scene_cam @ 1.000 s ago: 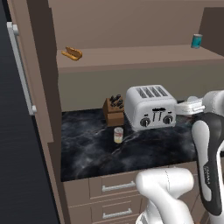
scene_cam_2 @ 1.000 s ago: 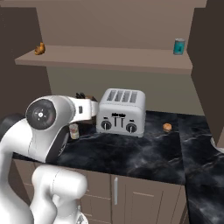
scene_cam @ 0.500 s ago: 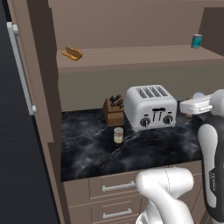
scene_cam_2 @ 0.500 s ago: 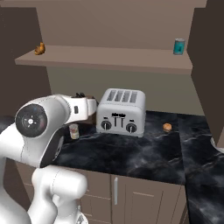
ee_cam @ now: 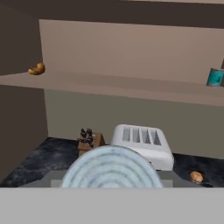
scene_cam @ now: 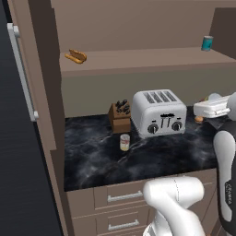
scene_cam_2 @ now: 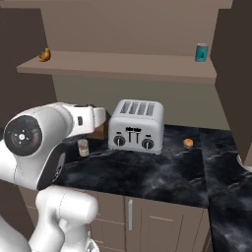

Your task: Pick the cans from the counter and place them in their designated side in the cabinet.

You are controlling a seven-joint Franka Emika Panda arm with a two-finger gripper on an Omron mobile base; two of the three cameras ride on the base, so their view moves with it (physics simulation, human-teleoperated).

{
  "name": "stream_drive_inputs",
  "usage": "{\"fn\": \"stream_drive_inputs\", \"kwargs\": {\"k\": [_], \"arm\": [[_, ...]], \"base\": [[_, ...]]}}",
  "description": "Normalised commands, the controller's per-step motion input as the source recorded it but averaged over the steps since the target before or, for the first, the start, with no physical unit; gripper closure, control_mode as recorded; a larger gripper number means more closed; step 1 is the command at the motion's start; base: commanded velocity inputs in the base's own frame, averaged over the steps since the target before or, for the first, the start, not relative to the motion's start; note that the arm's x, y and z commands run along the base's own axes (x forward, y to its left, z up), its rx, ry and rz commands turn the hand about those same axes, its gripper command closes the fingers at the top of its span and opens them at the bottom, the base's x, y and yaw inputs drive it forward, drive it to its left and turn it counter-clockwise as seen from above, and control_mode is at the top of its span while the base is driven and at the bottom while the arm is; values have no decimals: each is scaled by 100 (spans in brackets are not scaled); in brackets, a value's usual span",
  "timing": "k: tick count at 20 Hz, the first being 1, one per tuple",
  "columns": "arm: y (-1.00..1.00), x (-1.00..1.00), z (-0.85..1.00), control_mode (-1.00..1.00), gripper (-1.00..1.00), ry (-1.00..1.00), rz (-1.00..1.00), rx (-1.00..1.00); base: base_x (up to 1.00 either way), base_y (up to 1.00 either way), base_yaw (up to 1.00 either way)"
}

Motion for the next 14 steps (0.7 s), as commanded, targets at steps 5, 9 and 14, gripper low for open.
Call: {"fn": "stream_drive_inputs", "kwargs": {"k": [5, 9, 14], "arm": [[0, -12, 23, -100, 100, 2, 0, 0], [0, -11, 19, -100, 100, 1, 0, 0], [0, -2, 10, -100, 100, 0, 0, 0]], "base": [[0, 0, 0], [0, 0, 0], [0, 0, 0]]}}
